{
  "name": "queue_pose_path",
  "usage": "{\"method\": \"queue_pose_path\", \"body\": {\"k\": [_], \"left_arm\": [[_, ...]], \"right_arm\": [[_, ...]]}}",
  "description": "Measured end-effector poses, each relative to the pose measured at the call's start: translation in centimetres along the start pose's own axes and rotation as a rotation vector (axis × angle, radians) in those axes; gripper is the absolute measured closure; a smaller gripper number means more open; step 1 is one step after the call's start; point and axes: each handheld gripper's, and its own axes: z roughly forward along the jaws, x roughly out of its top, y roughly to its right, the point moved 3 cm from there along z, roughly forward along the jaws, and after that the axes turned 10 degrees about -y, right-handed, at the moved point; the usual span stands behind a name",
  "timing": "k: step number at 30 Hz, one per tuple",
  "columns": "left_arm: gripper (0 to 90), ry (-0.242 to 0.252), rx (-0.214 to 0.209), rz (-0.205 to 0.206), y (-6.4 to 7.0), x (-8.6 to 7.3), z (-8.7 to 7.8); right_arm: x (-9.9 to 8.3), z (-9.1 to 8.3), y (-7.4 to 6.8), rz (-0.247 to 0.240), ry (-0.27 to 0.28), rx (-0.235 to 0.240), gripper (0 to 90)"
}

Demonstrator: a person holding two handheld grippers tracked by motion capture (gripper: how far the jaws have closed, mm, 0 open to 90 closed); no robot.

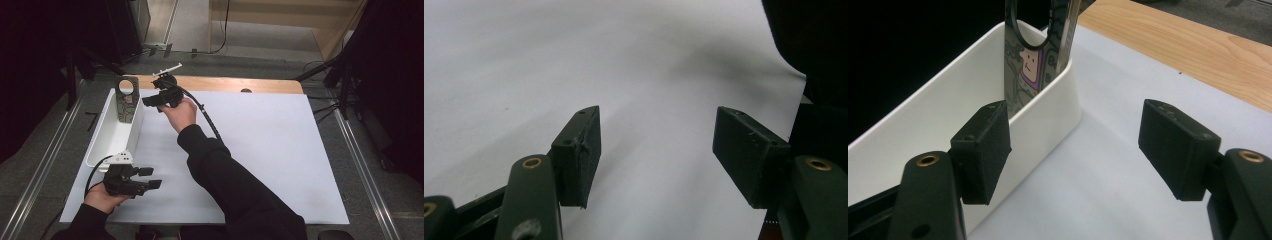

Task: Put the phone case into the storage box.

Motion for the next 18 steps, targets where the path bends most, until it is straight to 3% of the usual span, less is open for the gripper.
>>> {"method": "queue_pose_path", "body": {"k": [5, 10, 18], "left_arm": [[35.7, -0.002, 0.002, 0.001, 0.0, 0.0, 0.0], [35.7, 0.001, 0.003, 0.001, 0.0, 0.1, 0.0], [35.7, -0.001, 0.003, -0.003, -0.1, 0.0, 0.1]], "right_arm": [[-0.6, -0.6, 0.4, -0.013, -0.002, 0.001, 27.9], [-1.2, -1.0, 0.7, -0.006, -0.003, 0.034, 28.0], [-2.3, -1.3, 0.5, -0.035, -0.017, 0.040, 28.2]]}}
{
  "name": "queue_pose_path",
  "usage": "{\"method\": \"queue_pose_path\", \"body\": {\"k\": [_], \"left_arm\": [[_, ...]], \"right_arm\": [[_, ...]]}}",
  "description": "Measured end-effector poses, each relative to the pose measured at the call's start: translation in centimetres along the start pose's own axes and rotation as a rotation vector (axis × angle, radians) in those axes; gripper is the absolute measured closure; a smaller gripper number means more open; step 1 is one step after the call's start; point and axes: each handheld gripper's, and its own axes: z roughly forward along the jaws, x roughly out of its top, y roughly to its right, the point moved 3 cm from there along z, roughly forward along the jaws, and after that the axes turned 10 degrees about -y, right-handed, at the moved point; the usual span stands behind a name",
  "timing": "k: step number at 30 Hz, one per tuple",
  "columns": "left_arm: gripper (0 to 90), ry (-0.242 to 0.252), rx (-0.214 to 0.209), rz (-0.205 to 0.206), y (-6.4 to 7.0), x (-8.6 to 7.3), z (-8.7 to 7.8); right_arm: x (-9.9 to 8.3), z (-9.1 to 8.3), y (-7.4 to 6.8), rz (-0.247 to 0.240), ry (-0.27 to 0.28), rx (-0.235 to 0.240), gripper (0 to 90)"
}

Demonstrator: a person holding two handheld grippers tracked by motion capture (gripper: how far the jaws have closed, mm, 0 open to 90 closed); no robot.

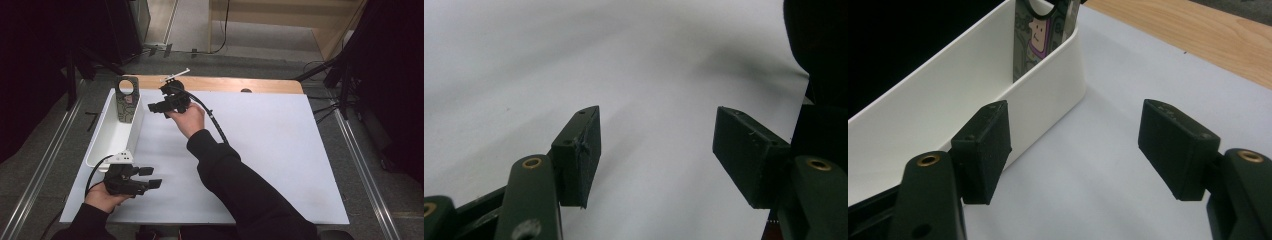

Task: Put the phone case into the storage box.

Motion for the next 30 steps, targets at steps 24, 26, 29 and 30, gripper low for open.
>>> {"method": "queue_pose_path", "body": {"k": [24, 26, 29, 30], "left_arm": [[35.7, 0.002, 0.004, -0.003, -0.1, 0.0, 0.1], [35.6, -0.001, 0.004, -0.002, -0.1, 0.0, 0.1], [35.6, 0.001, 0.007, -0.002, 0.0, 0.0, 0.1], [35.7, 0.004, 0.006, -0.001, 0.0, 0.0, 0.1]], "right_arm": [[-3.0, -2.3, -0.1, -0.092, 0.002, -0.020, 28.5], [-3.3, -2.5, -0.1, -0.091, 0.006, -0.009, 28.5], [-4.0, -2.8, 0.1, -0.092, 0.004, 0.011, 28.5], [-4.2, -2.8, 0.1, -0.091, 0.004, 0.017, 28.5]]}}
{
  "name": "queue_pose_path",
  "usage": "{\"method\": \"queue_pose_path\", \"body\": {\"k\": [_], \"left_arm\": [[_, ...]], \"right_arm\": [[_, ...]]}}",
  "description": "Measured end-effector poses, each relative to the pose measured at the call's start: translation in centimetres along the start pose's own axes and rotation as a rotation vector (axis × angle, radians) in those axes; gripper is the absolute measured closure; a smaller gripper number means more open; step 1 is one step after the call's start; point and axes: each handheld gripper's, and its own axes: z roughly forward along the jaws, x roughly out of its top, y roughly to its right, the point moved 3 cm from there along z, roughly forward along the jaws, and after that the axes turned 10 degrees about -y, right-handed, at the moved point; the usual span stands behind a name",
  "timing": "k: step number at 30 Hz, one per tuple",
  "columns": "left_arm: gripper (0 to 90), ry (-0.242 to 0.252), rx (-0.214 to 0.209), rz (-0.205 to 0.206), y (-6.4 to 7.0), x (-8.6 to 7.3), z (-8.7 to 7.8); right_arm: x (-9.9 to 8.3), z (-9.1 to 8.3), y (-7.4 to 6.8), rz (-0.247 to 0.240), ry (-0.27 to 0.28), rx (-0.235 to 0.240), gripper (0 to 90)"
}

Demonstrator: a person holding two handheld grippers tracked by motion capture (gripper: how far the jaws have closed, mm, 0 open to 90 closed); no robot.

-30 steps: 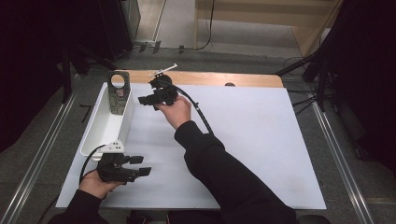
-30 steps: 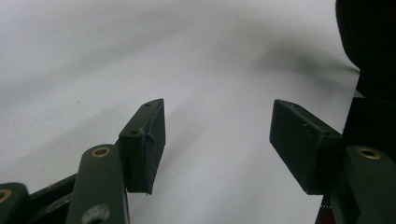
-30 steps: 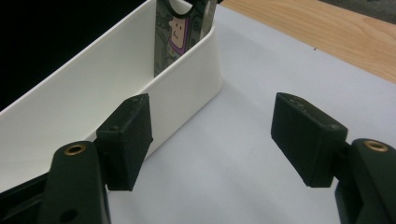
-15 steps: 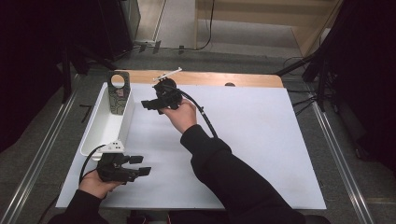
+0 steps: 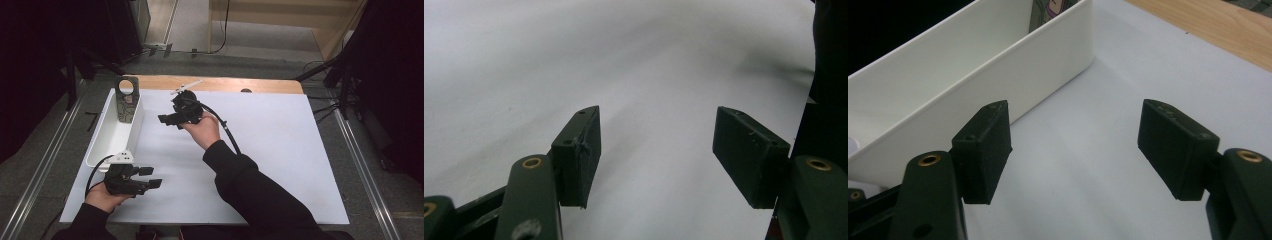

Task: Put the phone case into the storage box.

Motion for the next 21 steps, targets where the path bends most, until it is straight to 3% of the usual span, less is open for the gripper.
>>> {"method": "queue_pose_path", "body": {"k": [7, 21], "left_arm": [[35.6, 0.003, -0.001, -0.003, 0.0, 0.0, 0.0], [35.6, 0.000, 0.001, -0.003, 0.0, 0.0, 0.0]], "right_arm": [[-1.5, -0.5, -0.1, -0.024, -0.011, -0.007, 28.5], [-4.4, -2.3, 0.5, -0.032, 0.001, 0.023, 28.5]]}}
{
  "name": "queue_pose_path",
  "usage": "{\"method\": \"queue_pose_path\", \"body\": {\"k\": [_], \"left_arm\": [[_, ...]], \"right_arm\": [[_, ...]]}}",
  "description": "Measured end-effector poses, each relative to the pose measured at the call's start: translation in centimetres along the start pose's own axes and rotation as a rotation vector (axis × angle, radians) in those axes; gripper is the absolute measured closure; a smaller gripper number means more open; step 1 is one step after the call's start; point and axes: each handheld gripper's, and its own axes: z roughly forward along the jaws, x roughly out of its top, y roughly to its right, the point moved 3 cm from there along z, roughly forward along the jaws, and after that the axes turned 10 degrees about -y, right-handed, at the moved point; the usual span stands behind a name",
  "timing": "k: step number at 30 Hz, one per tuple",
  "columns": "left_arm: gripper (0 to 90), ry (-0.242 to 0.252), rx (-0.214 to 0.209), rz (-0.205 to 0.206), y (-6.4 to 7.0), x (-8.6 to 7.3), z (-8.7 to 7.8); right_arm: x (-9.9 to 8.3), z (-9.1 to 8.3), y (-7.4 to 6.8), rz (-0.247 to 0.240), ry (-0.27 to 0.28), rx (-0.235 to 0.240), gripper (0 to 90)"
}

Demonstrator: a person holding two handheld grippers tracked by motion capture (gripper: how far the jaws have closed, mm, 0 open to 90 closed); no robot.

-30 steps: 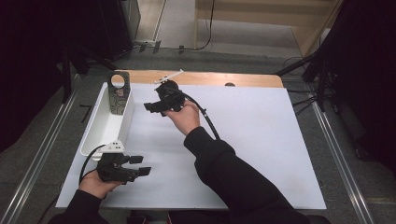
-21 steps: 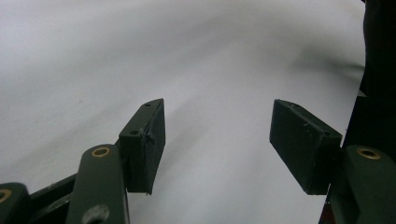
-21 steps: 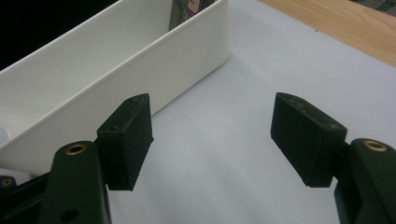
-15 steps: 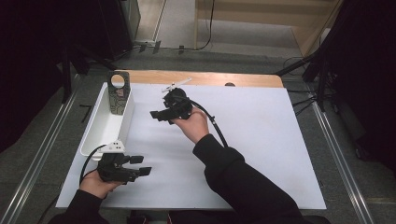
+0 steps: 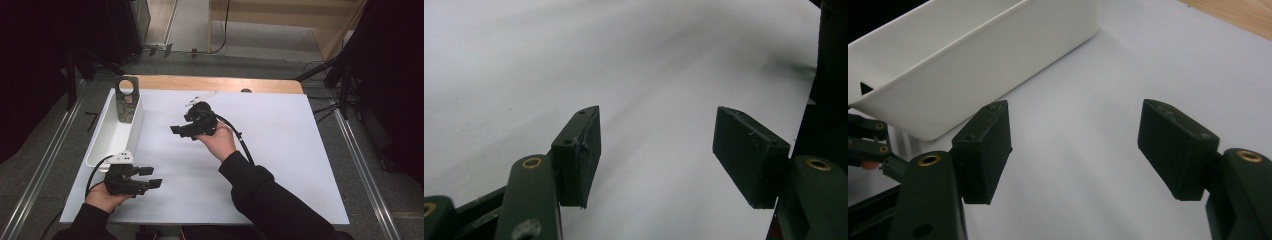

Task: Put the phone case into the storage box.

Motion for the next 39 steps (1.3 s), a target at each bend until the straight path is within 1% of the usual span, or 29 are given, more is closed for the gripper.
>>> {"method": "queue_pose_path", "body": {"k": [2, 6, 9, 15, 16, 24, 26, 28, 30, 39], "left_arm": [[35.6, -0.003, 0.000, 0.007, 0.0, 0.0, -0.1], [35.6, 0.000, -0.004, 0.002, -0.2, 0.0, -0.1], [35.7, 0.010, -0.023, -0.004, -0.1, 0.0, -0.1], [35.6, 0.013, -0.017, -0.004, -0.1, 0.1, -0.1], [35.6, 0.013, -0.016, -0.002, -0.1, 0.1, -0.1], [35.7, 0.011, -0.011, -0.002, -0.1, 0.0, -0.1], [35.6, 0.013, -0.011, 0.001, -0.1, 0.0, -0.1], [35.6, 0.009, -0.010, 0.000, -0.2, 0.0, -0.1], [35.6, 0.009, -0.005, -0.004, -0.2, 0.0, -0.1], [35.6, 0.011, -0.003, 0.000, 0.0, 0.1, -0.1]], "right_arm": [[-0.3, -0.2, 0.0, -0.015, 0.000, -0.012, 28.5], [-1.1, -0.7, 0.2, -0.013, 0.012, -0.004, 28.5], [-1.6, -1.0, 0.2, -0.017, 0.008, 0.002, 28.6], [-2.8, -1.4, 0.2, -0.020, 0.015, 0.014, 28.8], [-3.1, -1.4, 0.2, -0.021, 0.015, 0.010, 28.8], [-4.9, -1.8, 0.5, -0.009, 0.007, 0.015, 28.8], [-5.3, -2.0, 0.7, -0.007, 0.013, 0.014, 28.9], [-5.6, -2.1, 1.0, -0.016, 0.016, 0.002, 28.9], [-6.0, -2.3, 1.1, -0.004, 0.017, 0.012, 29.0], [-7.7, -3.3, 1.3, -0.011, 0.018, 0.028, 29.2]]}}
